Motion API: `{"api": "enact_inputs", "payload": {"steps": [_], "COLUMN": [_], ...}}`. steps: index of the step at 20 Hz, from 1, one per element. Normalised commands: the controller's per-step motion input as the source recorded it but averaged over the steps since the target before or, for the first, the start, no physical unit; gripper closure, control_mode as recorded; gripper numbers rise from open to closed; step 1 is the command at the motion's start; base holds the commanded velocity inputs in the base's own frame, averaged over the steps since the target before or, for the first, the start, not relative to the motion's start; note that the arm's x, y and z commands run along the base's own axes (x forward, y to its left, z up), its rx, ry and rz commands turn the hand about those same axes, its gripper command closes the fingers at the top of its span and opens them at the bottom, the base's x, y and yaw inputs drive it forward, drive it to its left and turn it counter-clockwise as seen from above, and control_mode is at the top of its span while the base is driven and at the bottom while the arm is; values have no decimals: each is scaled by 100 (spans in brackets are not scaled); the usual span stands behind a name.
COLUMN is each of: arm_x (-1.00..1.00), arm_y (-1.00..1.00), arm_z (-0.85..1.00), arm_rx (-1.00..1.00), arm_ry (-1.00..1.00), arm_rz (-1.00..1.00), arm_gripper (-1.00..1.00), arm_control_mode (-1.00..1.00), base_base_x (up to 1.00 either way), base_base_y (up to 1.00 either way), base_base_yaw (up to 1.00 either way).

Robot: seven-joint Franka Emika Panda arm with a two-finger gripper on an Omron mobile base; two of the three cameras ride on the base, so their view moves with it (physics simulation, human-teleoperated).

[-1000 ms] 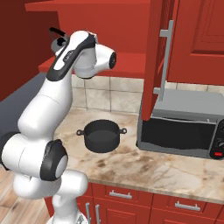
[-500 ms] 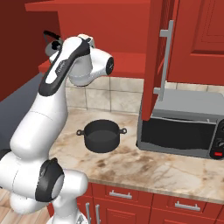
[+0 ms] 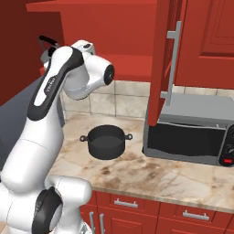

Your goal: Pick the kettle from the cabinet and place it on a stove burner. Then pick the pot from the counter and place it on another stove burner. Finally, turn both burners on.

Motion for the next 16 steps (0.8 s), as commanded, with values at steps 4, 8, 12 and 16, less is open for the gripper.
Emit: {"api": "enact_inputs", "payload": {"steps": [4, 8, 12, 16], "arm_x": [-41, -38, -38, -37], "arm_y": [1, 1, 1, 1], "arm_z": [-1, -5, -10, -16], "arm_rx": [0, 0, 0, 0], "arm_ry": [6, 8, 7, 6], "arm_rz": [-4, -4, -3, -2], "arm_gripper": [100, 100, 100, 100], "arm_control_mode": [-100, -100, -100, -100], "base_base_x": [0, 0, 0, 0], "base_base_y": [0, 0, 0, 0], "base_base_yaw": [0, 0, 0, 0]}}
